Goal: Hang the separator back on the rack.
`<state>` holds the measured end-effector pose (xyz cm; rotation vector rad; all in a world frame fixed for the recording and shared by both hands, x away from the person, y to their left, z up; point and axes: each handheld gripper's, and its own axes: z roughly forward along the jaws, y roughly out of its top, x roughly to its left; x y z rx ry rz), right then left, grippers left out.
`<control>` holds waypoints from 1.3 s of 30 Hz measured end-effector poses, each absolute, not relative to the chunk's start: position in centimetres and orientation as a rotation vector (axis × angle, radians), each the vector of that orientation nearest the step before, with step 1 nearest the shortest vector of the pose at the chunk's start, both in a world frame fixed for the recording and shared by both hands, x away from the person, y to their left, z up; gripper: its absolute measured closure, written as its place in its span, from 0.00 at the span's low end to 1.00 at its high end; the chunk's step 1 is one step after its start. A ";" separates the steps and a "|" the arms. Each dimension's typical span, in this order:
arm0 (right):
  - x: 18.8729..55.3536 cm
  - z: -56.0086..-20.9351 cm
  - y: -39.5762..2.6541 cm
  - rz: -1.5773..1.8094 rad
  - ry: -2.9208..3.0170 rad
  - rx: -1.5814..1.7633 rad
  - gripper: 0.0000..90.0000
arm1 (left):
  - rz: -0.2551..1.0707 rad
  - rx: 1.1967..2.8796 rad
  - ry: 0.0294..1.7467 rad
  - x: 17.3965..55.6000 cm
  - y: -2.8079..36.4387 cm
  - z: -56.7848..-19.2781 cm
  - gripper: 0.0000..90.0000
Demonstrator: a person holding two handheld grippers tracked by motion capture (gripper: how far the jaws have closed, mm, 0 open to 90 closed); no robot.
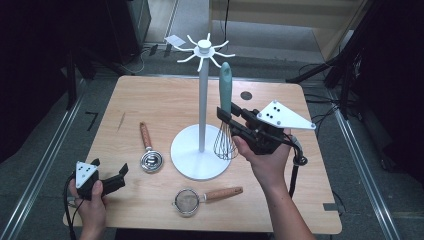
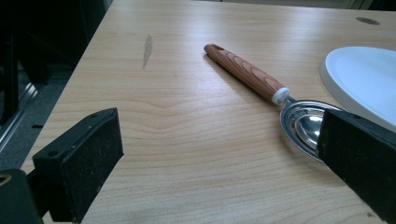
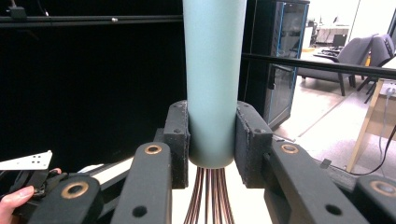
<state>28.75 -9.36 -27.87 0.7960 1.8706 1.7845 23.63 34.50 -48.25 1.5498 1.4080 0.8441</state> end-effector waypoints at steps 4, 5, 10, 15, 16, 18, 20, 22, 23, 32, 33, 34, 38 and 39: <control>28.8 -27.9 -9.2 1.782 1.877 0.801 0.79 | 0.845 1.551 1.408 23.6 34.5 -48.2 0.01; 29.0 -27.9 -9.1 1.778 1.878 0.801 0.79 | 0.845 1.551 1.407 23.6 34.5 -48.2 0.01; 29.2 -28.0 -9.1 1.788 1.883 0.803 0.79 | 0.845 1.552 1.407 23.6 34.5 -48.2 0.01; 29.6 -28.1 -9.0 1.802 1.898 0.801 0.78 | 0.846 1.549 1.407 23.6 34.5 -48.3 0.01; 29.6 -28.1 -9.0 1.802 1.899 0.798 0.78 | 0.846 1.552 1.408 23.6 34.5 -48.2 0.01; 29.7 -28.1 -8.9 1.803 1.903 0.791 0.78 | 0.847 1.550 1.408 23.6 34.4 -48.3 0.01; 29.9 -28.3 -9.0 1.803 1.901 0.787 0.75 | 0.846 1.551 1.408 23.6 34.5 -48.2 0.01; 30.1 -28.4 -9.1 1.808 1.907 0.786 0.73 | 0.844 1.550 1.407 23.6 34.5 -48.2 0.01; 30.1 -28.4 -9.1 1.806 1.911 0.786 0.73 | 0.844 1.550 1.408 23.6 34.5 -48.2 0.01; 30.5 -28.7 -9.6 1.839 1.904 0.790 0.79 | 0.846 1.551 1.409 23.6 34.5 -48.2 0.01; 30.6 -28.7 -9.9 1.851 1.902 0.790 0.85 | 0.847 1.553 1.410 23.6 34.5 -48.2 0.01; 30.7 -28.7 -10.0 1.857 1.902 0.789 0.87 | 0.849 1.550 1.411 23.6 34.4 -48.2 0.01; 30.9 -28.7 -10.5 1.875 1.894 0.796 0.96 | 0.848 1.551 1.410 23.6 34.5 -48.2 0.01; 31.0 -28.7 -10.6 1.870 1.888 0.802 0.98 | 0.848 1.551 1.410 23.6 34.5 -48.2 0.01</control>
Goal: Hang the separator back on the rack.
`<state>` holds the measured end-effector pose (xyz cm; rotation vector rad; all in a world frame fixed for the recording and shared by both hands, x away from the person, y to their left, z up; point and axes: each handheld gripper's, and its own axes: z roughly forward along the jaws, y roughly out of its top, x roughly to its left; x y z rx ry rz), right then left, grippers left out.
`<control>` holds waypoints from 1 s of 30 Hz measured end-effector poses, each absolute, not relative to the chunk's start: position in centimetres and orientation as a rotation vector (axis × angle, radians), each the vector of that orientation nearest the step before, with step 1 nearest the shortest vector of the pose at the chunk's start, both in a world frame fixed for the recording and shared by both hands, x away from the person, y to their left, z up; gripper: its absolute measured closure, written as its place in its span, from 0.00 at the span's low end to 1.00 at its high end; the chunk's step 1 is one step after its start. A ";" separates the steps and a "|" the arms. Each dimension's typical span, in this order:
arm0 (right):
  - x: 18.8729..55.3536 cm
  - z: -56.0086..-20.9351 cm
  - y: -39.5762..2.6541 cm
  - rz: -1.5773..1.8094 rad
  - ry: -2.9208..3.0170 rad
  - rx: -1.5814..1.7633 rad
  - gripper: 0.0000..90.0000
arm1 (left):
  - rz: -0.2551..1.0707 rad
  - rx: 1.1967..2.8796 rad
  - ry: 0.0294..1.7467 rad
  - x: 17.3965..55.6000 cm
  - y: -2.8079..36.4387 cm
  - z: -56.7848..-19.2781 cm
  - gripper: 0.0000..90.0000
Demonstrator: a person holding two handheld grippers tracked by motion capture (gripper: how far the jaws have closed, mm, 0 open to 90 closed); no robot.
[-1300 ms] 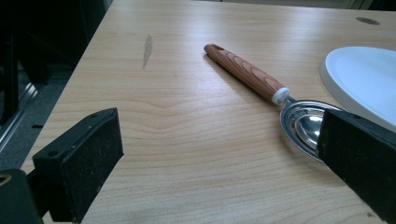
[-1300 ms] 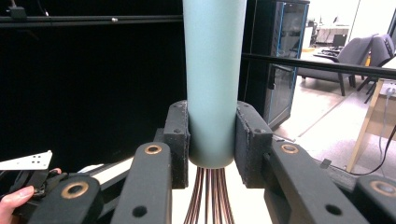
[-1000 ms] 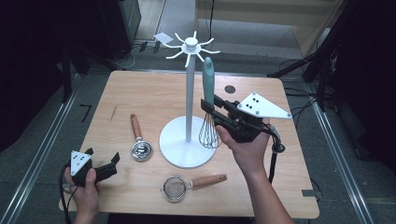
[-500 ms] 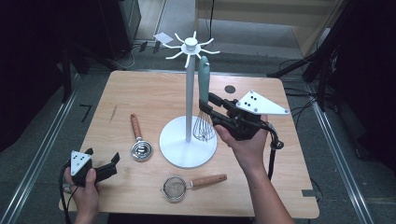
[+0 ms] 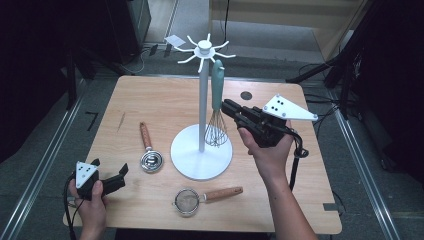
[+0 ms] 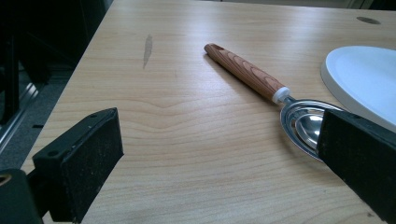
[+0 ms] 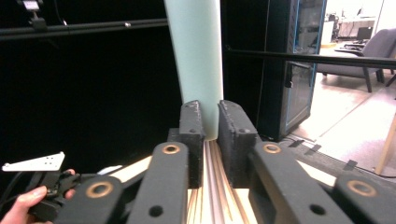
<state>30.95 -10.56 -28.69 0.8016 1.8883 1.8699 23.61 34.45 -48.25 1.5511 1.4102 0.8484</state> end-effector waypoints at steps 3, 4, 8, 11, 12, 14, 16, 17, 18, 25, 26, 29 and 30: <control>31.2 -28.6 -10.7 1.877 1.870 0.808 1.00 | 0.849 1.553 1.409 23.6 34.4 -48.3 0.01; 31.3 -28.6 -10.7 1.870 1.864 0.813 1.00 | 0.850 1.553 1.409 23.6 34.4 -48.3 0.01; 31.8 -28.3 -10.6 1.856 1.841 0.816 1.00 | 0.849 1.559 1.406 23.6 34.4 -48.3 0.01; 32.0 -28.2 -10.5 1.859 1.833 0.801 1.00 | 0.850 1.558 1.406 23.6 34.4 -48.3 0.01; 32.2 -28.0 -10.4 1.861 1.827 0.800 1.00 | 0.850 1.557 1.407 23.6 34.4 -48.3 0.01; 32.4 -27.7 -10.3 1.857 1.822 0.797 1.00 | 0.849 1.565 1.404 23.6 34.4 -48.3 0.01; 32.5 -27.6 -10.3 1.863 1.820 0.795 1.00 | 0.850 1.568 1.402 23.6 34.4 -48.3 0.01; 32.7 -27.4 -10.3 1.869 1.815 0.791 1.00 | 0.849 1.569 1.401 23.6 34.4 -48.3 0.01; 32.8 -27.0 -10.2 1.869 1.813 0.786 1.00 | 0.848 1.569 1.401 23.6 34.4 -48.2 0.01; 32.8 -26.3 -9.7 1.874 1.820 0.750 1.00 | 0.846 1.567 1.400 23.6 34.4 -48.3 0.01; 32.8 -26.3 -9.6 1.881 1.822 0.748 1.00 | 0.847 1.569 1.400 23.6 34.4 -48.2 0.01; 32.7 -26.4 -9.4 1.889 1.829 0.737 1.00 | 0.846 1.569 1.400 23.6 34.4 -48.2 0.01; 32.7 -26.4 -9.3 1.888 1.832 0.733 1.00 | 0.846 1.570 1.399 23.6 34.4 -48.2 0.01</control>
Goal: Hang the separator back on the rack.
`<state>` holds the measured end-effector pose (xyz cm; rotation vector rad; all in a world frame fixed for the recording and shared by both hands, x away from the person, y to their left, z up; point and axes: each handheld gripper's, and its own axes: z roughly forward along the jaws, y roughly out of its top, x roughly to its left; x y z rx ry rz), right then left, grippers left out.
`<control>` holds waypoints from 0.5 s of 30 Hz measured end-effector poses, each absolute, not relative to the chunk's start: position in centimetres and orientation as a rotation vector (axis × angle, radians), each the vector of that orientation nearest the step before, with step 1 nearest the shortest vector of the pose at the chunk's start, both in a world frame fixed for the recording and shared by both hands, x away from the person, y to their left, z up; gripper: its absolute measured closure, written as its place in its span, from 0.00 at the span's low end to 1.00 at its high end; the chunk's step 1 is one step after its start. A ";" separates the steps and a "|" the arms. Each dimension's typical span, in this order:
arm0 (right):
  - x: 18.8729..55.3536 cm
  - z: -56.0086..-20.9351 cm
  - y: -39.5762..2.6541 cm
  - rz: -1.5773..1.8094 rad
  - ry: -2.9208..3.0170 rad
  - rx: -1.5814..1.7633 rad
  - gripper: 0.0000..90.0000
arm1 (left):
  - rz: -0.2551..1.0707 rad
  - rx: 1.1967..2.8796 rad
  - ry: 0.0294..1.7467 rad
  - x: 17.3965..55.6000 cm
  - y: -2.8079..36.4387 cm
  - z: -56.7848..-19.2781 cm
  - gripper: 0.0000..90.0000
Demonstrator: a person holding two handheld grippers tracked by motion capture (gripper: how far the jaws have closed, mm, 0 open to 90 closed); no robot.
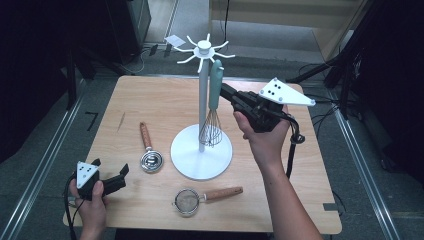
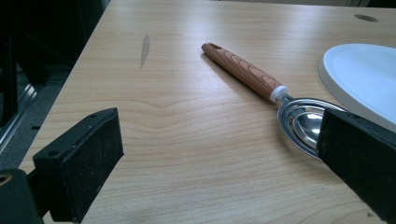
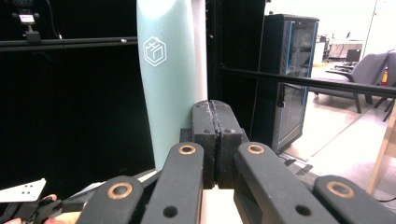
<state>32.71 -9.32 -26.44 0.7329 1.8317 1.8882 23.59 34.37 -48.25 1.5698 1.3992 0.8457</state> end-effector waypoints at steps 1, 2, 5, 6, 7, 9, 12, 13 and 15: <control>32.7 -26.5 -9.2 1.887 1.837 0.732 1.00 | 0.847 1.569 1.399 23.6 34.4 -48.3 0.01; 32.6 -26.5 -9.1 1.886 1.842 0.727 1.00 | 0.846 1.569 1.400 23.6 34.4 -48.3 0.01; 32.4 -26.5 -8.9 1.884 1.845 0.719 1.00 | 0.849 1.570 1.400 23.6 34.3 -48.3 0.01; 32.3 -26.4 -8.8 1.886 1.847 0.718 1.00 | 0.850 1.568 1.401 23.6 34.3 -48.3 0.01; 32.2 -26.4 -8.8 1.888 1.847 0.715 1.00 | 0.850 1.568 1.400 23.6 34.3 -48.3 0.01; 32.1 -26.3 -8.7 1.887 1.847 0.707 1.00 | 0.849 1.567 1.399 23.6 34.3 -48.3 0.01; 31.9 -26.3 -8.5 1.891 1.851 0.701 1.00 | 0.849 1.566 1.399 23.6 34.3 -48.3 0.01; 31.8 -26.2 -8.4 1.894 1.851 0.701 1.00 | 0.849 1.566 1.399 23.6 34.3 -48.3 0.01; 31.6 -26.1 -8.3 1.899 1.849 0.699 1.00 | 0.848 1.567 1.399 23.6 34.3 -48.3 0.01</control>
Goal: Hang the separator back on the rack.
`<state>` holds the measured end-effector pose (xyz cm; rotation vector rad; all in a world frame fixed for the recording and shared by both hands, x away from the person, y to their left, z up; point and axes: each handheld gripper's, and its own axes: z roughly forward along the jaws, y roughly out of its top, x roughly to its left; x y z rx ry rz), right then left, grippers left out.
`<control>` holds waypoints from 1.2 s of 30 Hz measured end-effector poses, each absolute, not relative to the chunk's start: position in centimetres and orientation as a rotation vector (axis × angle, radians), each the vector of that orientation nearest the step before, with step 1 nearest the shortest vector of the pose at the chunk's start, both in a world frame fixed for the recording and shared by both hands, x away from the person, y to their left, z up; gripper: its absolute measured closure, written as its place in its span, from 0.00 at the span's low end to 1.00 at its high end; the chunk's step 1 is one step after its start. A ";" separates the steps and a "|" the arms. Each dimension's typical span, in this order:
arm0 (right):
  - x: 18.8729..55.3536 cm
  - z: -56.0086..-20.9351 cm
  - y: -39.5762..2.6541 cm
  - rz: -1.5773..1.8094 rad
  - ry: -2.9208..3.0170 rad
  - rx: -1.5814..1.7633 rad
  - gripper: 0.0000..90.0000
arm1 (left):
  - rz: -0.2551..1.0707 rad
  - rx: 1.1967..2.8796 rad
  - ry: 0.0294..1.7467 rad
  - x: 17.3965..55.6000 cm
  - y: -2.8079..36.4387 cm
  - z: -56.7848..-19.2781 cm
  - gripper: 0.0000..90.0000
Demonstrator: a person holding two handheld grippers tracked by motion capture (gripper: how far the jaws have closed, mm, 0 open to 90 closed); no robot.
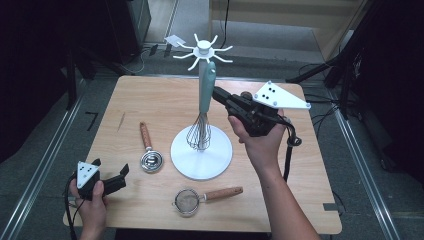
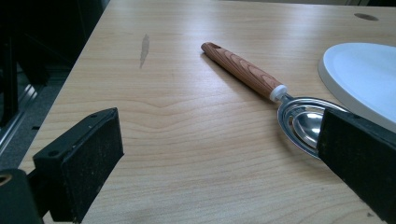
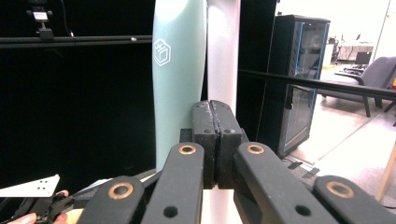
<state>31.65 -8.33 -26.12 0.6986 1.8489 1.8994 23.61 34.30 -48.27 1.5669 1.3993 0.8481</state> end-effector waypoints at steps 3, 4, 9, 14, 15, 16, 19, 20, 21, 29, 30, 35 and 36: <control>31.5 -26.1 -8.2 1.904 1.848 0.697 1.00 | 0.848 1.567 1.399 23.6 34.3 -48.3 0.01; 31.5 -26.1 -8.1 1.904 1.849 0.692 1.00 | 0.848 1.567 1.399 23.6 34.3 -48.3 0.01; 31.3 -26.2 -7.7 1.903 1.858 0.680 1.00 | 0.849 1.568 1.398 23.6 34.3 -48.3 0.01; 31.3 -26.3 -7.7 1.893 1.858 0.683 1.00 | 0.851 1.567 1.398 23.5 34.3 -48.2 0.01; 31.3 -26.4 -7.8 1.889 1.857 0.688 1.00 | 0.853 1.564 1.399 23.5 34.3 -48.2 0.01; 31.3 -26.5 -7.9 1.888 1.853 0.692 1.00 | 0.853 1.566 1.398 23.5 34.3 -48.2 0.01; 31.4 -27.0 -8.3 1.870 1.852 0.721 1.00 | 0.858 1.570 1.394 23.4 34.3 -48.1 0.01; 31.4 -27.2 -8.5 1.863 1.851 0.727 1.00 | 0.860 1.574 1.392 23.3 34.2 -48.1 0.01; 31.5 -27.5 -8.7 1.858 1.849 0.735 1.00 | 0.860 1.576 1.392 23.3 34.2 -48.0 0.01; 31.3 -30.4 -10.7 1.805 1.857 0.823 0.99 | 0.863 1.597 1.405 22.7 33.4 -47.5 0.10; 31.2 -30.9 -11.1 1.797 1.855 0.834 0.98 | 0.873 1.593 1.410 22.6 33.2 -47.4 0.13; 30.7 -32.8 -12.2 1.740 1.861 0.888 0.95 | 0.848 1.612 1.392 22.3 32.0 -47.0 0.17; 30.6 -33.3 -12.4 1.732 1.864 0.900 0.94 | 0.828 1.614 1.384 22.2 31.9 -46.9 0.17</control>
